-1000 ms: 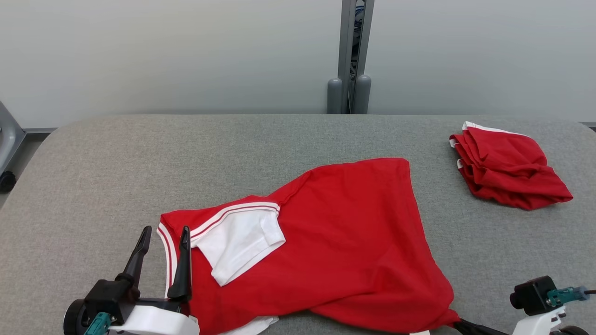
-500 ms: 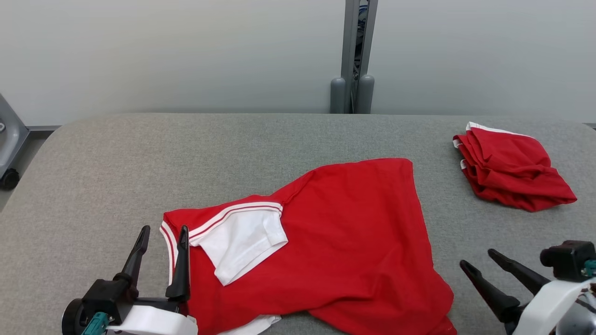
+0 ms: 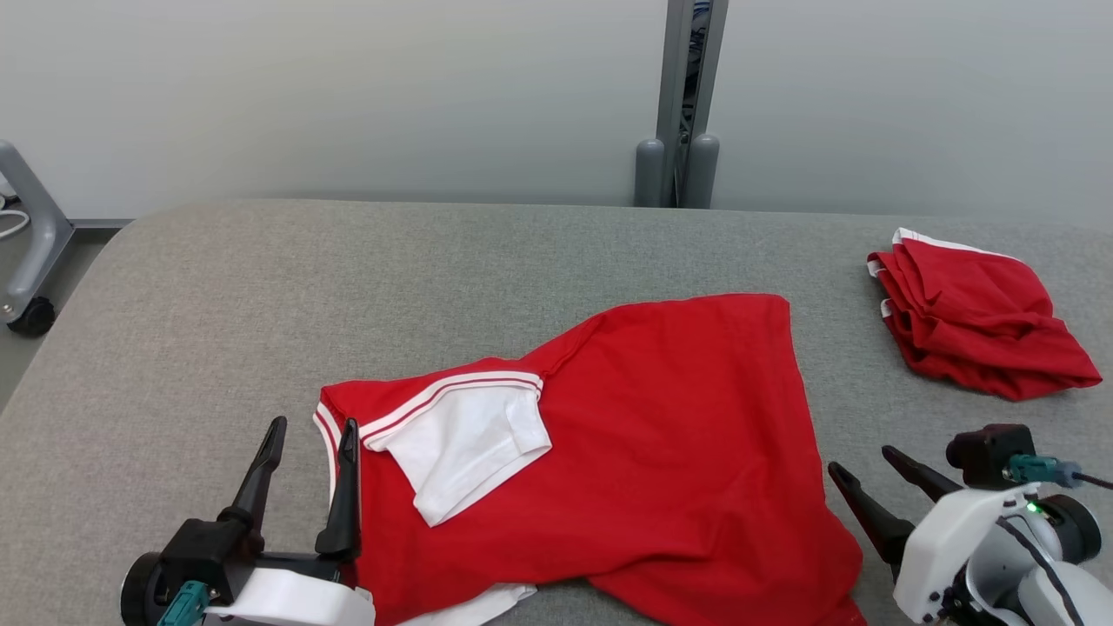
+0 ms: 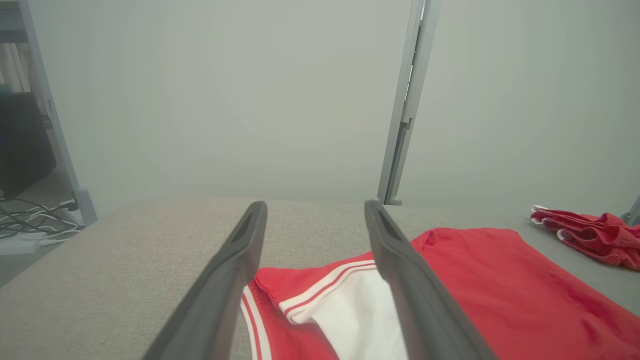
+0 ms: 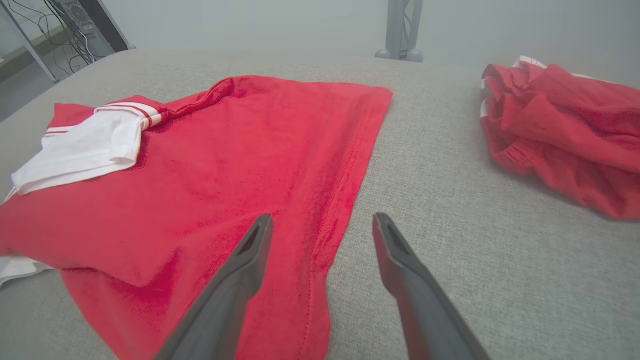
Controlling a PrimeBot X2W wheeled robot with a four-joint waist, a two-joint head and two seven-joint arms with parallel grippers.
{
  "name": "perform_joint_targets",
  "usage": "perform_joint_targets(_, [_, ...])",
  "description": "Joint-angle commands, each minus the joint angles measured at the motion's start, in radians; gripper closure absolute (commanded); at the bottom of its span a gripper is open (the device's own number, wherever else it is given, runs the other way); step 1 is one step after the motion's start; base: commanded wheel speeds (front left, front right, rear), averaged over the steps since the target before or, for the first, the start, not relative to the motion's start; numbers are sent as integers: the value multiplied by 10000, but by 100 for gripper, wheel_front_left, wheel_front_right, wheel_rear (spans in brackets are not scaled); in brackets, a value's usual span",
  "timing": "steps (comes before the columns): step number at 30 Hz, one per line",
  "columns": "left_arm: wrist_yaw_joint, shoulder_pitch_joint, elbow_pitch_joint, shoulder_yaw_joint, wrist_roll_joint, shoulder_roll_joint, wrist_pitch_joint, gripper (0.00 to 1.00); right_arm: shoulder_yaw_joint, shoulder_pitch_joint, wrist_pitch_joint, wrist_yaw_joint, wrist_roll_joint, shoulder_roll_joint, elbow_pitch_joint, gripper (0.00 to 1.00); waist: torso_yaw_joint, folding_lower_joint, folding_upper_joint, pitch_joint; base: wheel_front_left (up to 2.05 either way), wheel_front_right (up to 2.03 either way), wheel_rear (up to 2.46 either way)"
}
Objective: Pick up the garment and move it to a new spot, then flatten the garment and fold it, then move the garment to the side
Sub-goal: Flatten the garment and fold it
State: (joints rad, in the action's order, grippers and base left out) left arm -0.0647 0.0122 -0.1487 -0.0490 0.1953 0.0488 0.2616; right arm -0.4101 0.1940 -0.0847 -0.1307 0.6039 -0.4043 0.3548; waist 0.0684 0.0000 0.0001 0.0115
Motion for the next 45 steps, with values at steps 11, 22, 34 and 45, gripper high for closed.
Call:
perform_joint_targets(11, [72,-277,-83,-296,120,41,34,0,-1647,2390,-224,1,-143,610,3276,0,629,0,-1,211,0,0,0])
perform_joint_targets(22, [128,-391,-45,-406,169,40,34,0,-2678,3418,449,1,244,875,5190,100,1135,0,-1,476,0,0,0])
perform_joint_targets(34, [151,-444,-100,-528,205,40,34,0,-3134,4707,2088,1,1002,846,5536,100,1319,0,-1,566,0,0,0])
perform_joint_targets(45, [121,-536,-170,-608,226,41,34,0,-3842,5778,2581,1,965,1329,6961,100,1659,0,-1,554,0,0,0])
